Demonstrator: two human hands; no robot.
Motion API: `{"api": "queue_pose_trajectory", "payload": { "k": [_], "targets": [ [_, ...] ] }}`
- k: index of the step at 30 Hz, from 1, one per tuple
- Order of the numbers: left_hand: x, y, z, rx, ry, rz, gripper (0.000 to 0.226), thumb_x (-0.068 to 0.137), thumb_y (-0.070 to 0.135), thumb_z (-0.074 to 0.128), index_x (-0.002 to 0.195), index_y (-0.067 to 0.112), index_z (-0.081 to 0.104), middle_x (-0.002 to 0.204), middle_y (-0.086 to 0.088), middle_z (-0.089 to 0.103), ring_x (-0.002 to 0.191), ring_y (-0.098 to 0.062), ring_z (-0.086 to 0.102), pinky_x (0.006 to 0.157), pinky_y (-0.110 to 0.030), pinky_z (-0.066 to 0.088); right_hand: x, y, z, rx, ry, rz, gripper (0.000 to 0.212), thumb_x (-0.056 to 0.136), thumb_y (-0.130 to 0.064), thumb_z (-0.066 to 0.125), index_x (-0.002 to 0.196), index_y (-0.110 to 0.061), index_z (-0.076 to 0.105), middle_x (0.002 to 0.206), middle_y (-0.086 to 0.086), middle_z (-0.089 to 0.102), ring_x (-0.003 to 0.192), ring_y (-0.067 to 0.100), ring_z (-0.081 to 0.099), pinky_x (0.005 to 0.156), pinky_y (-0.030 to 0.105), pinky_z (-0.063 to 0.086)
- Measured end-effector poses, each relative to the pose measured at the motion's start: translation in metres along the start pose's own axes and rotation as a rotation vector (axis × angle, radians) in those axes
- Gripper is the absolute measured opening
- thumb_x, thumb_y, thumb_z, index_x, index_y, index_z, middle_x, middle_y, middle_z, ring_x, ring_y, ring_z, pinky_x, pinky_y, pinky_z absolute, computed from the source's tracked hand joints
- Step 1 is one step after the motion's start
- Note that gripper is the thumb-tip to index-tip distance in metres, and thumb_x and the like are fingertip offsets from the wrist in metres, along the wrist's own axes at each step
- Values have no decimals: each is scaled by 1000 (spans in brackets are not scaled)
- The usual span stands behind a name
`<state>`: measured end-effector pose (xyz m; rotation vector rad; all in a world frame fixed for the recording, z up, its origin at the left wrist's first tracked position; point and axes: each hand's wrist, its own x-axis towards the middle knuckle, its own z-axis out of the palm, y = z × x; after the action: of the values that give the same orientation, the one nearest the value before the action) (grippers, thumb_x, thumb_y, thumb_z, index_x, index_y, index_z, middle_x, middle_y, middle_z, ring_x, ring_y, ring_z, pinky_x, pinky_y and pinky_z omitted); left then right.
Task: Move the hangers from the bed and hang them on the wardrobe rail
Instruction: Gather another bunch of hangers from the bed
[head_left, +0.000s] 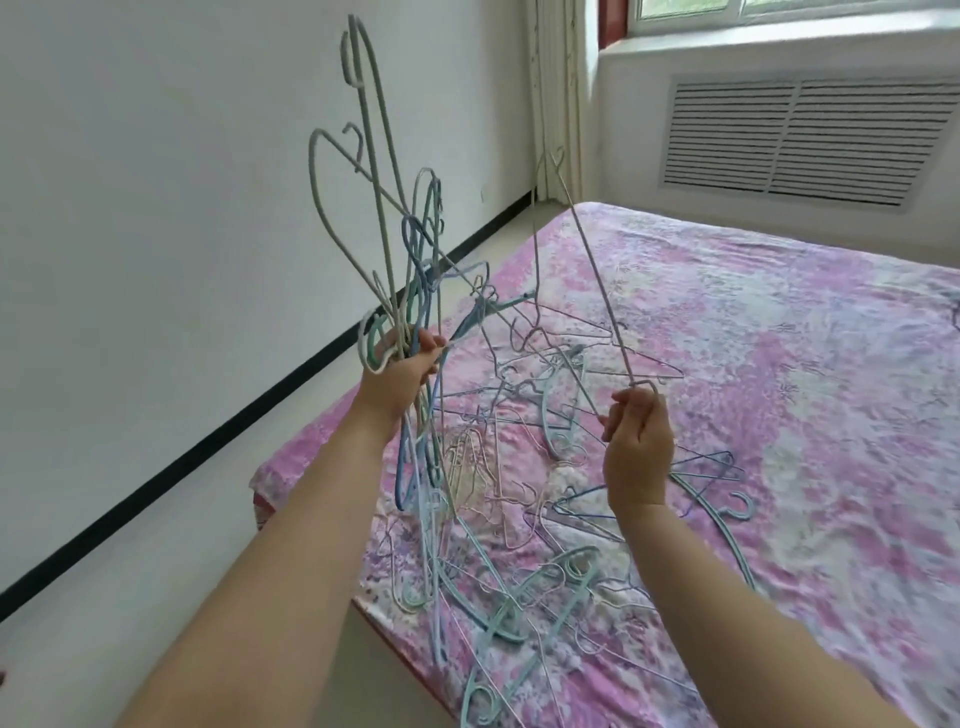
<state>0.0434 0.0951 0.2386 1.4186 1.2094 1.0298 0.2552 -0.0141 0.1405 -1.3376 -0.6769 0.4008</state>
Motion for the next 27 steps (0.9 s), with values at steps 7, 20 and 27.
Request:
{"api": "queue_pose_trajectory", "payload": {
  "k": [7, 20, 27],
  "targets": [
    [-14, 3, -20, 118, -37, -40, 26, 82, -4, 54, 77, 21, 63, 102, -6, 72, 65, -8, 54, 65, -24, 45, 16, -10, 15, 119, -220, 225, 25, 104, -22, 32, 103, -10, 54, 74, 0, 67, 60, 10, 61, 65, 26, 52],
    [-16, 83, -68, 25, 52, 235, 41, 86, 3, 52, 66, 34, 69, 104, -2, 73, 82, -14, 66, 74, -24, 53, 8, -26, 39, -73, -130, 268, 23, 90, -33, 56, 89, -11, 48, 70, -1, 46, 57, 14, 40, 51, 30, 32],
    [-31, 36, -85, 27, 82, -18, 18, 91, 0, 53, 82, 13, 63, 104, -3, 72, 74, -9, 63, 69, -21, 52, 2, -43, 53, -149, -155, 205, 45, 100, -46, 35, 92, -7, 55, 78, 15, 58, 69, 25, 52, 61, 32, 37]
  ]
}}
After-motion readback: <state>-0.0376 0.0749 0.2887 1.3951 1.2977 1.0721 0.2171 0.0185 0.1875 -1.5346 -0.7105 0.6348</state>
